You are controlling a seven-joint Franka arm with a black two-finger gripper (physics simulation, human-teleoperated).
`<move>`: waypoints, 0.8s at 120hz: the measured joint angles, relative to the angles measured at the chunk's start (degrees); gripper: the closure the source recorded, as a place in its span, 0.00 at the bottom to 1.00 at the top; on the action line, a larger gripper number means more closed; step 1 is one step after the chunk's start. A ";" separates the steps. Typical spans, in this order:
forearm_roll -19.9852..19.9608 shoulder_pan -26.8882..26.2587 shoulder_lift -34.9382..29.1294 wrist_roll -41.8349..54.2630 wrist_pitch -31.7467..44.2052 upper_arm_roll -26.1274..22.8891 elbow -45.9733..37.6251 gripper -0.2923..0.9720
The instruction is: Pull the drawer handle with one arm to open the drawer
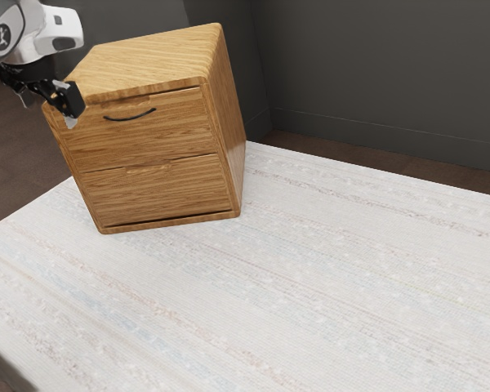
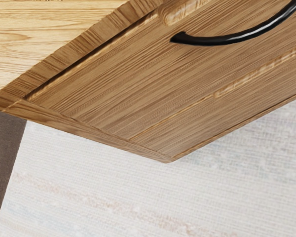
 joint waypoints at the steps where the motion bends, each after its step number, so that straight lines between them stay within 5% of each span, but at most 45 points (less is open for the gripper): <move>1: 0.05 0.13 0.02 0.23 0.14 0.02 -0.01 0.23; 27: 1.65 -2.36 -0.24 5.69 2.77 0.42 -1.29 0.23; 53: 10.19 -6.95 -13.65 10.29 18.04 0.36 -24.48 0.23; 96: 12.93 -10.01 -13.33 16.40 29.90 0.49 -26.70 0.23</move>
